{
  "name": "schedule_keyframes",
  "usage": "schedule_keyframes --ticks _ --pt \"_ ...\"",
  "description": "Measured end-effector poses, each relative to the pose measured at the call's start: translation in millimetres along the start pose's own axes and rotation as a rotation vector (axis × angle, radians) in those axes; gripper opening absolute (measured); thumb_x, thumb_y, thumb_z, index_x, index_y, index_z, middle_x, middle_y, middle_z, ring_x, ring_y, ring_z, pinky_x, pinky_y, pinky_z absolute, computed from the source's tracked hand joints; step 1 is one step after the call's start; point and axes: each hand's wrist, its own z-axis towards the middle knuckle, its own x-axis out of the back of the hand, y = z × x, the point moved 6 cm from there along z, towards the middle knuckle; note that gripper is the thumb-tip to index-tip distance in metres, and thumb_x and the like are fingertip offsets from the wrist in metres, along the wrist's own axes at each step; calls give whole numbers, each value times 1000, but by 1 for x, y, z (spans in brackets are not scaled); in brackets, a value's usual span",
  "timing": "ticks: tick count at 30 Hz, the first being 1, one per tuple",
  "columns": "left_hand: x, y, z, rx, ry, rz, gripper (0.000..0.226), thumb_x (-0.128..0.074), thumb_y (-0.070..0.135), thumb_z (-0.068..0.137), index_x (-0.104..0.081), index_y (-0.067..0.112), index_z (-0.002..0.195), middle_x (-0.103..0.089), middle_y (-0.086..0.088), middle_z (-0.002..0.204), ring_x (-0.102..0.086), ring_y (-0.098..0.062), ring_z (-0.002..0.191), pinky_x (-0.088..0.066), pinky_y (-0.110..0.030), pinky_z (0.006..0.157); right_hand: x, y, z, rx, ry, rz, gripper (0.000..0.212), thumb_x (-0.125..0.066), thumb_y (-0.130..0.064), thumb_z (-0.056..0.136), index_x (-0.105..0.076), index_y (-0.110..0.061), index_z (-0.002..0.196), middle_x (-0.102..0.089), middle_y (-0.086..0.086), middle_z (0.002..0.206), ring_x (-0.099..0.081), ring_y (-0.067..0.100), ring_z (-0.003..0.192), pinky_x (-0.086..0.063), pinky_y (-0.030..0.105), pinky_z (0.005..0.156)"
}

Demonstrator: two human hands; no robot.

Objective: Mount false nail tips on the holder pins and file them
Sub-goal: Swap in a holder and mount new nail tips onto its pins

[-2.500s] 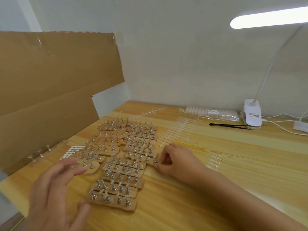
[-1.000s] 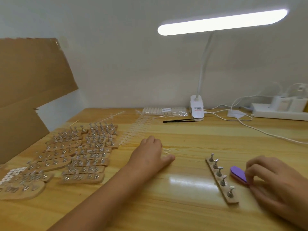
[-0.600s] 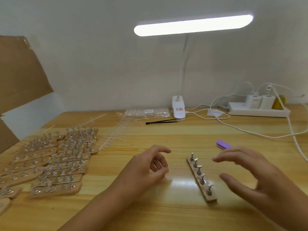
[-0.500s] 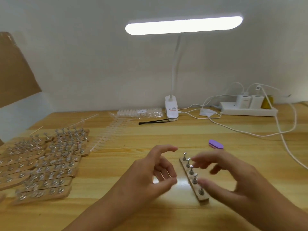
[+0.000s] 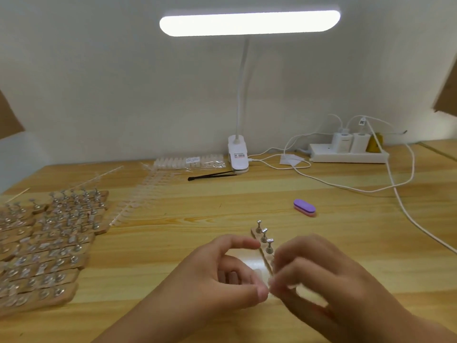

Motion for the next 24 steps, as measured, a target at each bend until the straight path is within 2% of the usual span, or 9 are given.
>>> schedule_keyframes --ticks 2,4,7,9,10,15,19,22,24 --pt "1 -5 1 51 -31 -52 54 -84 24 66 -63 32 115 -75 2 80 -61 -5 68 -48 -16 70 1 -10 -3 138 5 -117 26 -57 -19 96 -70 -13 75 -65 0 88 -59 15 77 -50 24 66" --pt "1 0 -1 -55 2 -14 51 -82 23 69 -63 35 115 -74 3 82 -62 -7 72 -49 -17 72 0 -5 -3 17 -15 100 17 -63 -20 92 -71 -15 77 -66 -4 87 -61 13 77 -50 23 68" --pt "-3 33 -14 -629 219 595 48 -71 23 83 -54 36 126 -69 12 86 -62 -5 75 -50 -16 74 -17 28 -7 -650 -40 1044 11 -81 -23 68 -72 -17 72 -68 0 75 -60 12 63 -51 21 61" --pt "-15 38 -27 -924 268 907 36 -65 20 90 -54 26 123 -68 12 88 -62 -7 76 -51 -18 72 -26 47 -17 -947 59 1372 19 -84 -22 55 -75 -15 70 -66 6 71 -59 10 56 -52 18 54" --pt "-16 36 -26 -909 238 876 31 -66 20 90 -55 27 118 -67 13 88 -61 -6 76 -50 -17 71 -23 56 -18 -999 118 1418 21 -85 -20 54 -76 -14 73 -67 7 73 -60 8 56 -53 17 53" --pt "-1 -9 2 -197 -100 424 12 -78 23 83 -70 29 89 -70 12 86 -63 -2 77 -46 -13 72 0 90 -18 -1034 296 1302 25 -77 -15 63 -80 -12 87 -70 4 78 -64 6 64 -53 14 58" --pt "7 -18 14 -233 20 596 25 -66 60 76 -70 36 83 -59 24 103 -51 2 109 -37 -9 90 -2 102 -23 -1077 283 1313 25 -74 -9 64 -80 -9 89 -73 7 86 -68 7 70 -55 14 62" --pt "25 -17 31 -182 232 492 13 -62 51 83 -66 39 85 -58 26 105 -47 5 113 -43 -18 97 -7 103 -24 -1094 259 1256 24 -74 -9 61 -80 -10 84 -75 5 88 -70 7 71 -55 15 63" --pt "27 -17 51 -140 250 606 6 -61 40 91 -63 43 95 -55 27 110 -41 0 119 -36 -22 98 -11 103 -24 -1093 238 1197 17 -74 -9 62 -80 -11 78 -75 7 87 -70 8 71 -56 16 63"
